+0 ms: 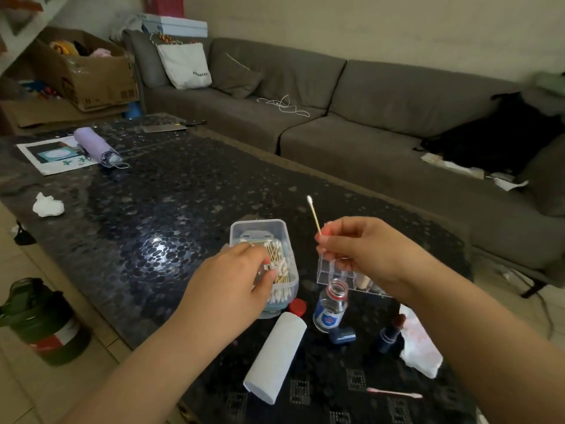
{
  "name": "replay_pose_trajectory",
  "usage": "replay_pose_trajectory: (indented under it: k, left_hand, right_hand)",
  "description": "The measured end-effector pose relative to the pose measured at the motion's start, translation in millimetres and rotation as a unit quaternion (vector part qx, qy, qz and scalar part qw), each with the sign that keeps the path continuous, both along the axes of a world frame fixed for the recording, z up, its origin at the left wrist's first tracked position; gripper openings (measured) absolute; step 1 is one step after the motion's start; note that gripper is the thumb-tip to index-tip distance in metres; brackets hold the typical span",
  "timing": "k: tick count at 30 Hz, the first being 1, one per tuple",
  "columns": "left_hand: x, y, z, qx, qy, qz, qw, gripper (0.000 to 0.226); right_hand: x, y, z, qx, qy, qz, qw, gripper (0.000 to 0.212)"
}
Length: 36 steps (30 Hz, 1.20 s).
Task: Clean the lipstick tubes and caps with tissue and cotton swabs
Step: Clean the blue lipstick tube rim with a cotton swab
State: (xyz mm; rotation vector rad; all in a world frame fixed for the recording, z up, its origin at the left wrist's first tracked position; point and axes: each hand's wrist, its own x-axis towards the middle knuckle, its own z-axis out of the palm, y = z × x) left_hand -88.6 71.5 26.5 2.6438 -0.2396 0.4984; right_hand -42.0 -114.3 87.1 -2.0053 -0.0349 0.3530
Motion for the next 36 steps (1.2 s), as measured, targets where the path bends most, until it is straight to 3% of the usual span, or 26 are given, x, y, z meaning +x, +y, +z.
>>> replay_pose_trajectory:
  k: [5, 10, 13, 16, 21, 24, 28, 32, 36]
  left_hand:
    - [-7.2, -43.4, -2.6, -0.033, 0.012, -0.041, 0.999, 0.016]
    - [-2.8, -75.5, -12.1, -0.057, 0.013, -0.064, 0.996, 0.012]
    - [3.0, -87.1, -21.1, -0.078, 0.031, -0.054, 0.995, 0.012]
    - [7.2, -93.1, -33.0, -0.110, 0.043, -0.042, 0.992, 0.021]
    - [13.5, -92.9, -51.2, -0.124, 0.138, -0.031, 0.982, 0.047]
    - [17.9, -93.1, -56.0, -0.120, 0.170, -0.012, 0.978, 0.051]
    - [21.5, -97.6, -54.5, -0.130, 0.169, 0.007, 0.977, 0.039]
    - [23.3, -102.3, -55.1, -0.147, 0.166, -0.003, 0.975, 0.034]
    - [24.3, -102.8, -57.5, -0.161, 0.166, -0.009, 0.973, 0.032]
  right_hand:
    - [-30.2, -41.3, -1.4, 0.150, 0.021, -0.033, 0.988, 0.009]
    - [-41.2, -72.2, -17.9, 0.169, 0.014, -0.082, 0.982, 0.005]
    - [-41.1, -86.7, -34.5, 0.145, -0.012, -0.116, 0.983, 0.015]
    - [-39.7, -95.0, -50.0, 0.136, -0.039, -0.154, 0.978, 0.019]
    - [-37.7, -97.8, -70.7, 0.232, -0.021, -0.167, 0.958, 0.017]
    - [-37.2, -96.7, -77.4, 0.268, 0.002, -0.166, 0.949, 0.013]
    - [-37.8, -97.4, -77.0, 0.241, -0.036, -0.149, 0.958, 0.014]
    - [-41.6, -98.7, -75.3, 0.142, -0.113, -0.126, 0.975, 0.014]
    - [-41.3, -99.5, -82.5, 0.090, -0.118, -0.124, 0.981, 0.014]
